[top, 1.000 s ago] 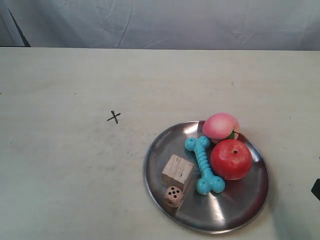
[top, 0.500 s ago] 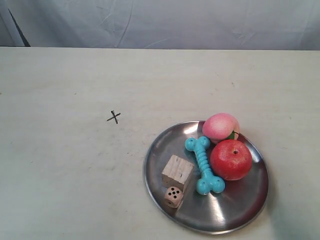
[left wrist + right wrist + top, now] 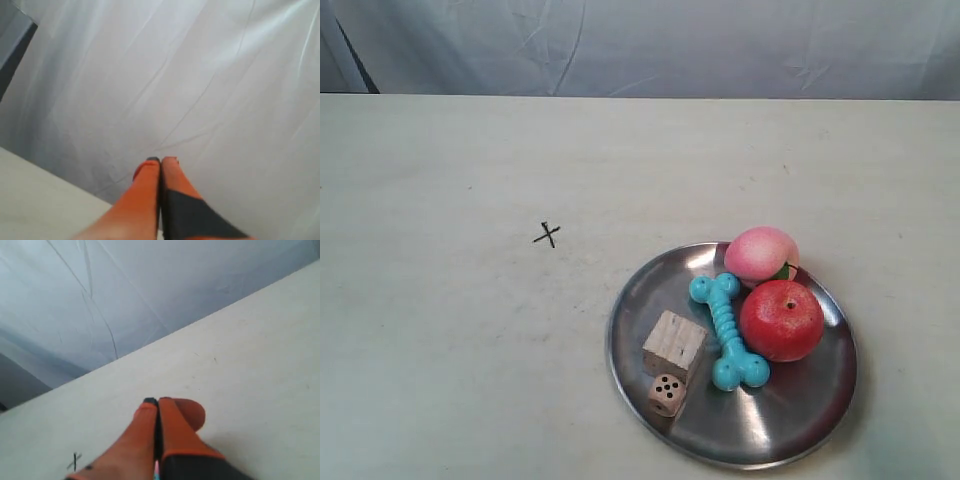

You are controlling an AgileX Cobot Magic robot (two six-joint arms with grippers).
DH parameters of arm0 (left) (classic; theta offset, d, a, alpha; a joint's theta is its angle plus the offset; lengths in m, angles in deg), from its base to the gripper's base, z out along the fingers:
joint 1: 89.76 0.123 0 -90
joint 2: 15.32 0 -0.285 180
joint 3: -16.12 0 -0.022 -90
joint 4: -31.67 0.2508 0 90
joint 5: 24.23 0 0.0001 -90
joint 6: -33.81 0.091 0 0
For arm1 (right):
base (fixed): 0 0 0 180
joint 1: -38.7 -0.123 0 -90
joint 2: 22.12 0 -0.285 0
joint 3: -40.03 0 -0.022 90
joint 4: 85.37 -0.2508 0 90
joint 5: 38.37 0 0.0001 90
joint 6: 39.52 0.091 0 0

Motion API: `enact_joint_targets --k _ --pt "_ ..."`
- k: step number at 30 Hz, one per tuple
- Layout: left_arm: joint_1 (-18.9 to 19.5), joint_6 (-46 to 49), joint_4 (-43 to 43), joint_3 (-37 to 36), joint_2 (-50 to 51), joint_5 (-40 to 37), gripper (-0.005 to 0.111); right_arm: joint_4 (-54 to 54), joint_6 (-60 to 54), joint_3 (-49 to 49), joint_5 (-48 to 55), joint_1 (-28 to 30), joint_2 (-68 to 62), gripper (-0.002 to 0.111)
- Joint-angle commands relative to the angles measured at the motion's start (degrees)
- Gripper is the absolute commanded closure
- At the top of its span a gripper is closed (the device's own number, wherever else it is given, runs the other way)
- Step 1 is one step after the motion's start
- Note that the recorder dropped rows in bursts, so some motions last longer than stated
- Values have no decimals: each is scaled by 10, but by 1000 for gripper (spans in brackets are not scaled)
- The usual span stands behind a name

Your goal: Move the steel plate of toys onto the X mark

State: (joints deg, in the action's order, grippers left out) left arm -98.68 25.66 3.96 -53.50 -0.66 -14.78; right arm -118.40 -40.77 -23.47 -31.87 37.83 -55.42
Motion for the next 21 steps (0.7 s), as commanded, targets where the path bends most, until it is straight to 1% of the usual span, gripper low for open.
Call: enact_joint_targets --k 1,2,3,4,6,8,10,11,12,13,14,15,16,17,18,19,21 --pt "-2 20 49 128 175 -133 107 141 23 157 122 2 -160 109" --pt "-2 22 76 166 225 -181 107 170 39 188 152 2 -202 109" --pt "-2 30 100 212 286 -244 107 218 67 233 210 2 -250 109" --pt "-2 53 119 273 366 -330 107 267 93 288 280 2 -309 109" --pt "-2 122 104 378 499 -465 107 310 120 362 379 2 -390 109" --pt "-2 188 58 450 613 -544 107 308 117 374 396 2 -436 109" --pt "-2 227 8 484 692 -563 107 282 91 367 413 2 -452 108" --pt "-2 244 -19 493 715 -568 106 275 88 363 432 2 -455 105" --pt "-2 288 -48 502 747 -576 104 269 85 359 451 2 -456 100" --pt "-2 359 -102 515 787 -593 97 250 85 342 455 2 -454 87" --pt "-2 398 -136 519 812 -606 90 229 85 328 444 2 -449 79" --pt "-2 440 -173 523 847 -625 79 172 68 301 422 2 -443 63" --pt "-2 460 -196 527 867 -638 70 138 50 285 411 2 -440 57" --pt "-3 485 -223 533 892 -650 59 96 35 254 383 2 -439 54" --pt "-4 494 -233 538 909 -654 55 83 33 236 371 2 -439 54" --pt "-9 494 -240 548 930 -657 52 68 32 200 347 2 -439 54" --pt "-17 494 -233 562 953 -658 52 58 32 169 329 2 -439 54"
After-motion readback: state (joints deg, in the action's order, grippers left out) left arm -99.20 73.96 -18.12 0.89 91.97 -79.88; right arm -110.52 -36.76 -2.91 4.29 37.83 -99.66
